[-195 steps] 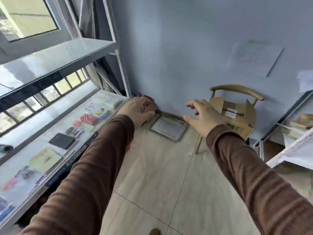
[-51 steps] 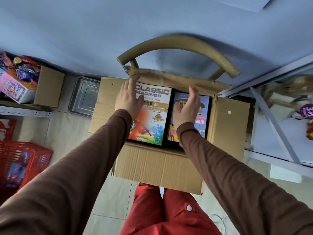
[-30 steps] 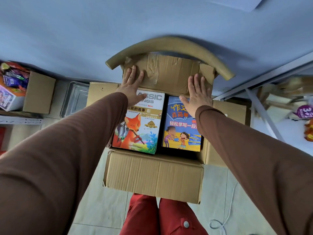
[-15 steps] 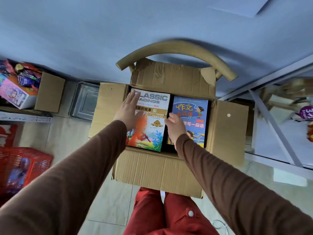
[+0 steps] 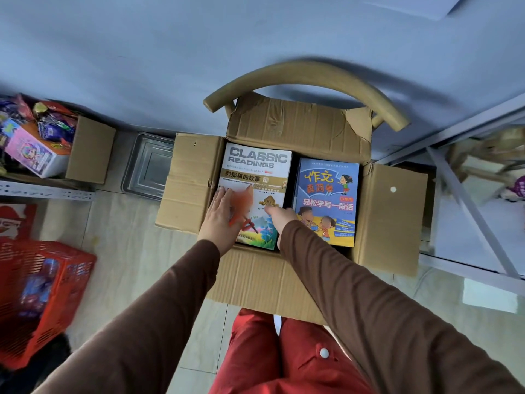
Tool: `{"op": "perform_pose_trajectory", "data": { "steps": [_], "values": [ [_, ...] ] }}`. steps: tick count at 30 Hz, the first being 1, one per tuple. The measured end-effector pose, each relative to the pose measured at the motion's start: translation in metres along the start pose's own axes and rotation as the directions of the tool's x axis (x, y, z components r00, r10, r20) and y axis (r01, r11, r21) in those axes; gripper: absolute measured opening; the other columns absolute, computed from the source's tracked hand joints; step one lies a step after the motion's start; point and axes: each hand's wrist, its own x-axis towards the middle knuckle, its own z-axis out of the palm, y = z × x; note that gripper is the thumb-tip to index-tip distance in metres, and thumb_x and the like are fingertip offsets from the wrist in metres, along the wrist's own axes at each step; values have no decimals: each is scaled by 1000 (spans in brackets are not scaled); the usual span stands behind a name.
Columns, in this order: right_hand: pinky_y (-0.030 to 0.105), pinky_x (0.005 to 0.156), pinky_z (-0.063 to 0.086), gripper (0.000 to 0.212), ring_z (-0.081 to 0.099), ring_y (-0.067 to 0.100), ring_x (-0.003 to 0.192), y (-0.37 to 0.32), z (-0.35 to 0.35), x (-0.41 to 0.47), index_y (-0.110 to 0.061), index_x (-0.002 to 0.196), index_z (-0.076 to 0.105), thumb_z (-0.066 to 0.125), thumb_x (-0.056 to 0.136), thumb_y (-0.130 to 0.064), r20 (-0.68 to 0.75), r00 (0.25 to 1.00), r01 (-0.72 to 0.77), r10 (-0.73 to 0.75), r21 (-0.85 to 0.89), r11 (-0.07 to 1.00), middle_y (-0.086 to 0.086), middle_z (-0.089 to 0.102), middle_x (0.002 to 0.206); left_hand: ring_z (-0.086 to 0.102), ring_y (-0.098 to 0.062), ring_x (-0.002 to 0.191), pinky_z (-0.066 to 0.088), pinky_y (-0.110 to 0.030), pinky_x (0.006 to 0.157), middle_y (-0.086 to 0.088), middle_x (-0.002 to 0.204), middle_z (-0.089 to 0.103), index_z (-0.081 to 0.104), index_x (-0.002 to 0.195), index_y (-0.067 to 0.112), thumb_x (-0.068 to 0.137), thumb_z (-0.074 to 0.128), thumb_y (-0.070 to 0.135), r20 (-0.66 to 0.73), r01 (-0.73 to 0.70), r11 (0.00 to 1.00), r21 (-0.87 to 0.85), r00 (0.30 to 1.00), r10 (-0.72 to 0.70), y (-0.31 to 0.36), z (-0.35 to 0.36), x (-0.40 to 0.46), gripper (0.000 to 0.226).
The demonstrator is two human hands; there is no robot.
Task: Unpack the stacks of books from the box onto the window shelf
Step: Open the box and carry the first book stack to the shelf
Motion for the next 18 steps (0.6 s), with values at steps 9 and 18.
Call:
{"op": "perform_pose_trajectory", "data": {
  "steps": [9, 18],
  "values": [
    [47, 116, 32, 103, 35, 30, 144, 13, 4, 7, -15, 156, 20, 81, 78, -42, 90, 994, 40, -55, 159, 986, 7, 31, 161, 17, -18, 155, 17, -31, 124, -10, 167, 25, 31, 156, 10, 94, 65, 17, -52, -10, 996, -89, 999, 6, -2, -7, -1, 71],
    [39, 94, 56, 57, 71, 26, 94, 17, -44, 9, -8, 134, 58, 79, 82, -16, 359, 928, -17, -100, 308, 951, 14, 69, 125, 65, -20, 116, 51, -42, 104, -1, 130, 66, 44, 145, 22, 83, 77, 34, -61, 176, 817, -550, 966, -249, 4, -3, -1, 71]
  ]
}}
